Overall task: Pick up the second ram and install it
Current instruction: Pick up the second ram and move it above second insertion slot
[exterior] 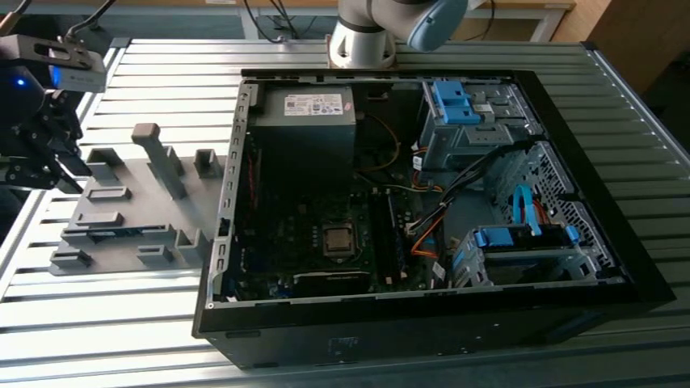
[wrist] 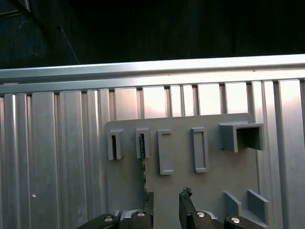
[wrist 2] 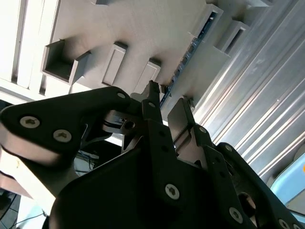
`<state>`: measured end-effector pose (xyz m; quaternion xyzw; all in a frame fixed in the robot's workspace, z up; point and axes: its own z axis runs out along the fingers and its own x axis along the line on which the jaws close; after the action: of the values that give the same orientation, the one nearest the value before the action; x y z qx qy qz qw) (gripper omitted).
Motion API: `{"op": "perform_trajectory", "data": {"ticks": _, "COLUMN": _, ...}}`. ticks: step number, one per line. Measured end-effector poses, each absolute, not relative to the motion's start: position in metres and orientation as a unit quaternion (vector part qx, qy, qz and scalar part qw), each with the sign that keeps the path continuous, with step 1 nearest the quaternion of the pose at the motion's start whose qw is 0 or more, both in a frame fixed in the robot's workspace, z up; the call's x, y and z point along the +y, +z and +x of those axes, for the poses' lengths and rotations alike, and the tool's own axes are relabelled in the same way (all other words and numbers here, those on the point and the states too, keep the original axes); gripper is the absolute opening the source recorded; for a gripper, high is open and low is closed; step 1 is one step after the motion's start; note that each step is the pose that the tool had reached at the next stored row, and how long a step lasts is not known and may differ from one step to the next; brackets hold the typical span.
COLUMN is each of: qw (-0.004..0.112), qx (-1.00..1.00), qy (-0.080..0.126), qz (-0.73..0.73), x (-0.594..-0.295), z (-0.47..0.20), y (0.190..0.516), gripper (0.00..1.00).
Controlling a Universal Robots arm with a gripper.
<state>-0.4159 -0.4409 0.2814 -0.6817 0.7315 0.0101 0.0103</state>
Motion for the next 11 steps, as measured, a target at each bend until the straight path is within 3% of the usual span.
{"op": "perform_trajectory", "data": {"ticks": 11, "qw": 0.010, "qx": 0.731, "qy": 0.010, "qz": -0.682, "x": -0.4411, "z": -0.4156, "y": 0.2718, "gripper": 0.35}}
